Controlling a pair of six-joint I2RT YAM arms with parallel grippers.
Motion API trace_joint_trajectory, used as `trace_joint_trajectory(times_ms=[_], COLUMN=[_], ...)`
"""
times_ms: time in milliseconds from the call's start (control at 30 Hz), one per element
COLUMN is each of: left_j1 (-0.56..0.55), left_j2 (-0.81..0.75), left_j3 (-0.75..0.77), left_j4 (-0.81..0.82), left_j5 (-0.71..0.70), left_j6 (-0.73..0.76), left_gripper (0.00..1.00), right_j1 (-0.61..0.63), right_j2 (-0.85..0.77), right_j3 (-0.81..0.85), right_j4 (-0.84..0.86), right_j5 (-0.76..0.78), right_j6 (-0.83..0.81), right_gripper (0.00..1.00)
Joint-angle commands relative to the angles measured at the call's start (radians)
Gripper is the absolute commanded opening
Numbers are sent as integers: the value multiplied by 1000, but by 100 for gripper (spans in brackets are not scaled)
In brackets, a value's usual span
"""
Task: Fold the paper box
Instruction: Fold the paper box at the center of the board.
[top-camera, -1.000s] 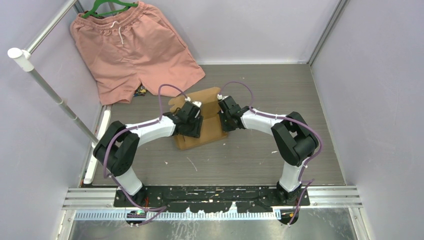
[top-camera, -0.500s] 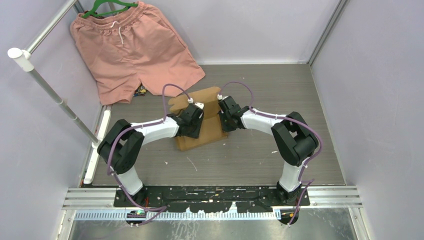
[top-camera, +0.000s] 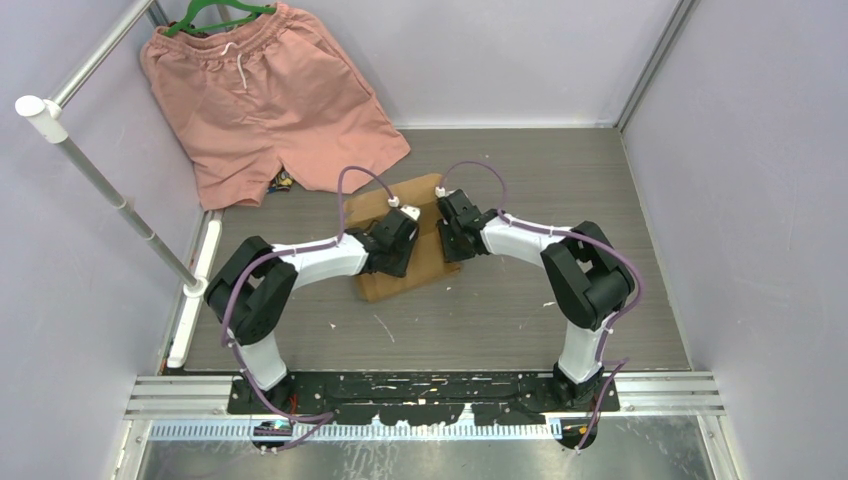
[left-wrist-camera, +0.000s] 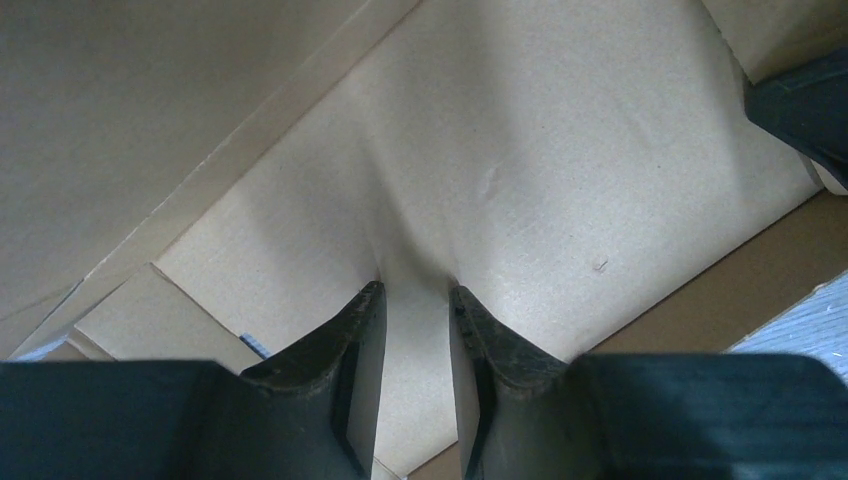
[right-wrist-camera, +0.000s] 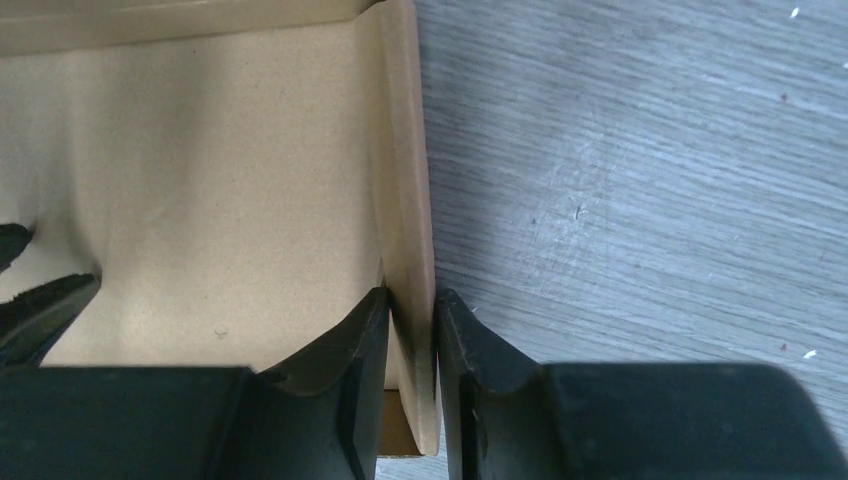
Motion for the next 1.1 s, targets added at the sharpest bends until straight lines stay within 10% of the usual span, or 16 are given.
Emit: trace_joint_trajectory(times_ms=[0, 833, 1067], left_j1=[-23, -30, -31], left_j2=[34, 50, 50], left_j3=[13, 14, 15], left_j4=[25, 39, 38], left_j5=[49, 94, 100], left_j6=[-2, 15, 17], left_gripper=[31, 31, 31], right_j1=[5, -26, -45], right_j2=[17, 46, 65], right_j3=[69, 61, 56], right_j4=[32, 225, 267], right_j5=[12, -48, -57], right_j6=[7, 7, 16], right_gripper=[30, 41, 15])
